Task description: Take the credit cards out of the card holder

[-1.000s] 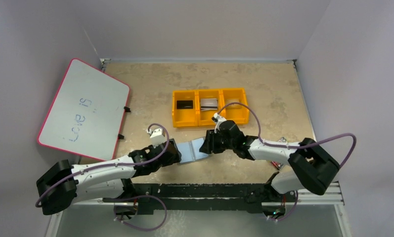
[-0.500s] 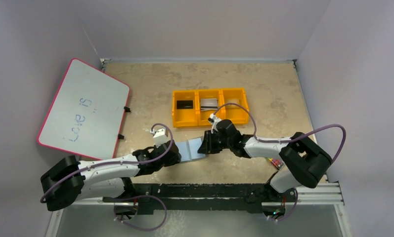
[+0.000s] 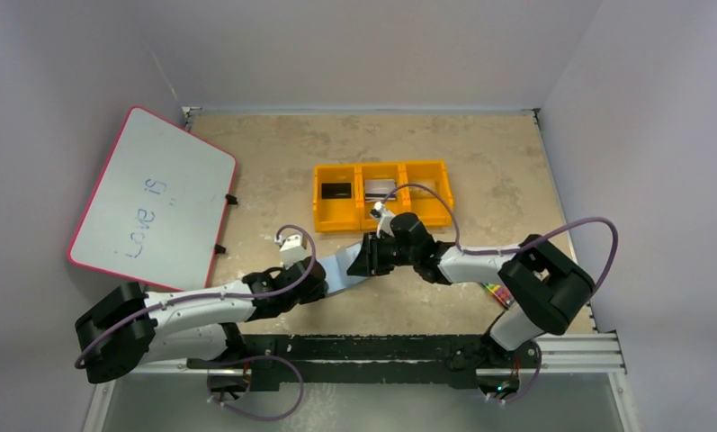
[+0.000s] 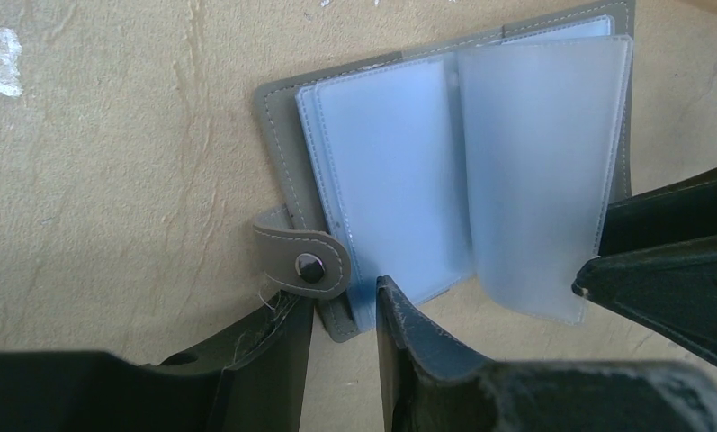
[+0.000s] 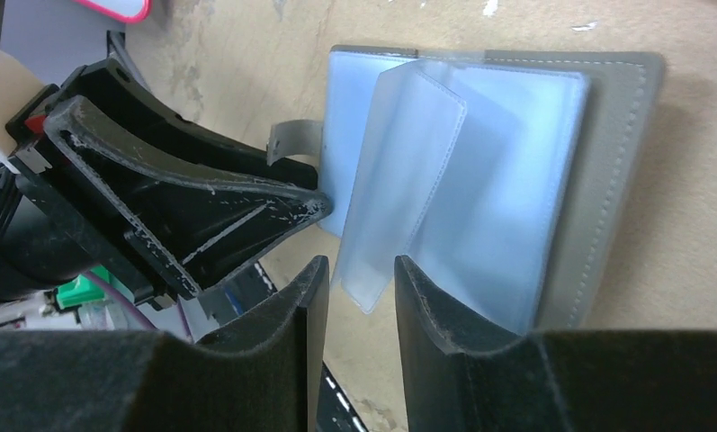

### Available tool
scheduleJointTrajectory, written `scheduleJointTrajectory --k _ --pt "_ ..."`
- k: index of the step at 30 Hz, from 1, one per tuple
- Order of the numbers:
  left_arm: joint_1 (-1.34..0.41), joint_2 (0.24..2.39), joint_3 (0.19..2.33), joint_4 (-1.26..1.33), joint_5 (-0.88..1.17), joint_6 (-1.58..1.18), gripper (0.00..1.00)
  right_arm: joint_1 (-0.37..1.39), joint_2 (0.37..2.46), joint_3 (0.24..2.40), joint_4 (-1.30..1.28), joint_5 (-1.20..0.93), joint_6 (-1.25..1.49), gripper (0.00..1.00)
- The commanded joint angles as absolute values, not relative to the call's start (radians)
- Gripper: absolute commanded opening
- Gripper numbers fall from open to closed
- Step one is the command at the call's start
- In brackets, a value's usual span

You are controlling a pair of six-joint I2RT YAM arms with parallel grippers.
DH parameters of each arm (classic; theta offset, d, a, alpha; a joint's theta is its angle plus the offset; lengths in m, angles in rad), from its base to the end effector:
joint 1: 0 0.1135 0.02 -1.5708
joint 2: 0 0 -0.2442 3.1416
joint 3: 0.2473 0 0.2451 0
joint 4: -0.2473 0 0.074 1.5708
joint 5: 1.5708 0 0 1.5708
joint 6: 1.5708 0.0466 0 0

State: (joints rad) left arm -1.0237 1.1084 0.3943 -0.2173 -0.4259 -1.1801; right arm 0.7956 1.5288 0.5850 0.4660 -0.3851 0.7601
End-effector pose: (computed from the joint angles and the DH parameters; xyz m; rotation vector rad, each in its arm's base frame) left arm 0.1202 -0.1603 0.1283 -0.3649 2.4203 -0.4825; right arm 0.1987 0.2278 0.1464 -0.3114 2.2795 1.2926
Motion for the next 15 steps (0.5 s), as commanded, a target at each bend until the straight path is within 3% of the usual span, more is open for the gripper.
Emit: scheduleJointTrajectory --k 1,5,10,12,15 --pt "-1.029 1.082 0.413 -0.203 -0.447 -1.158 0.31 0.798 1.567 0.631 0.557 -0.487 0.766 0.36" --pt "-1.029 1.073 0.416 -0.209 -0.449 -1.156 0.26 0.797 1.529 0.658 0.385 -0.289 0.726 0.37" --pt "-1.029 1.068 0.413 -0.217 -0.454 -1.154 0.23 0.797 1.500 0.730 0.059 0.037 0.689 0.46" --pt "-1.029 1.074 0.415 -0.215 -0.455 -1.153 0.23 0.791 1.501 0.709 0.039 0.027 0.690 0.52" --pt "-1.029 1.088 0.420 -0.201 -0.448 -1.144 0.23 0.788 1.529 0.675 0.115 -0.084 0.669 0.51"
